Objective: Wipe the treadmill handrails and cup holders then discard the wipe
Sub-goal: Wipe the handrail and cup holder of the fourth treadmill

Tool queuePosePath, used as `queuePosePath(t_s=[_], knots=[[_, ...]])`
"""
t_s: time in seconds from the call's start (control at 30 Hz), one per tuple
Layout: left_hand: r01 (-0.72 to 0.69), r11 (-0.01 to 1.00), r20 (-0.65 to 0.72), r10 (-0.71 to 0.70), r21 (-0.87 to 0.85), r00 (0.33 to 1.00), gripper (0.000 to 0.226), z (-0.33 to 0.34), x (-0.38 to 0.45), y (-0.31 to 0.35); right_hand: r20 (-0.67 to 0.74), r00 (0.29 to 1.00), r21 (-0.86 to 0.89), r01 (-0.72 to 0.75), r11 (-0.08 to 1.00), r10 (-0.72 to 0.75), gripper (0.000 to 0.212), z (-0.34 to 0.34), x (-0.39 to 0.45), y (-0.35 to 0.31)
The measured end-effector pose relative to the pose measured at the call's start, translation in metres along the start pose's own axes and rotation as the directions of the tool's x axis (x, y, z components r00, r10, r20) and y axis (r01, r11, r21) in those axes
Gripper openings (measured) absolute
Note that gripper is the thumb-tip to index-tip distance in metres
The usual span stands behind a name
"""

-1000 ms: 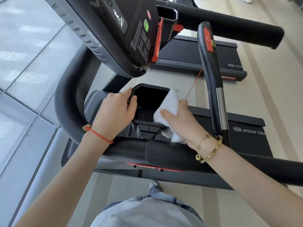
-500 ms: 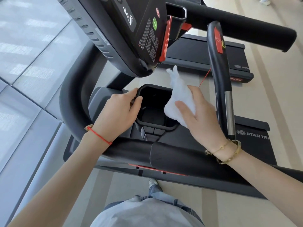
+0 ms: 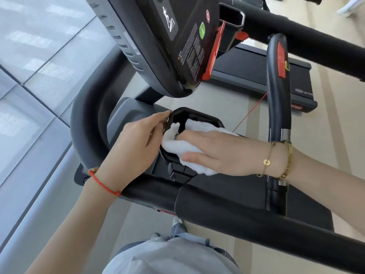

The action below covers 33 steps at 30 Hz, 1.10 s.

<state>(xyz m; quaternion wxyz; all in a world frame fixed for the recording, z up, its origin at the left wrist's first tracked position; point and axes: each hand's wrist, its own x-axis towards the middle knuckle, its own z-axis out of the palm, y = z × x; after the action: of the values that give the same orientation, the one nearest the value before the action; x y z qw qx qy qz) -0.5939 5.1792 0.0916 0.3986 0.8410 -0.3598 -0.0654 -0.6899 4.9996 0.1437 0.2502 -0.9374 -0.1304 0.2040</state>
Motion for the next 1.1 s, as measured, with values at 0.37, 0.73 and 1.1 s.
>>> queuePosePath(t_s=[0.37,0.73,1.1], knots=[[0.046,0.998,0.048,-0.047,0.033,0.998,0.043,-0.004,-0.003,0.012,0.323,0.942,-0.307,0.012,0.952,0.092,0.034,-0.001,0.046,0.026],[0.035,0.992,0.066,-0.043,0.122,0.997,0.043,-0.006,-0.003,0.011,0.273,0.961,-0.488,0.175,0.855,-0.041,0.03,-0.009,0.034,0.032],[0.004,0.974,0.108,-0.029,0.229,0.994,0.052,-0.003,-0.003,0.012,-0.176,0.967,-0.346,0.113,0.931,-0.183,0.03,-0.014,-0.02,0.028]])
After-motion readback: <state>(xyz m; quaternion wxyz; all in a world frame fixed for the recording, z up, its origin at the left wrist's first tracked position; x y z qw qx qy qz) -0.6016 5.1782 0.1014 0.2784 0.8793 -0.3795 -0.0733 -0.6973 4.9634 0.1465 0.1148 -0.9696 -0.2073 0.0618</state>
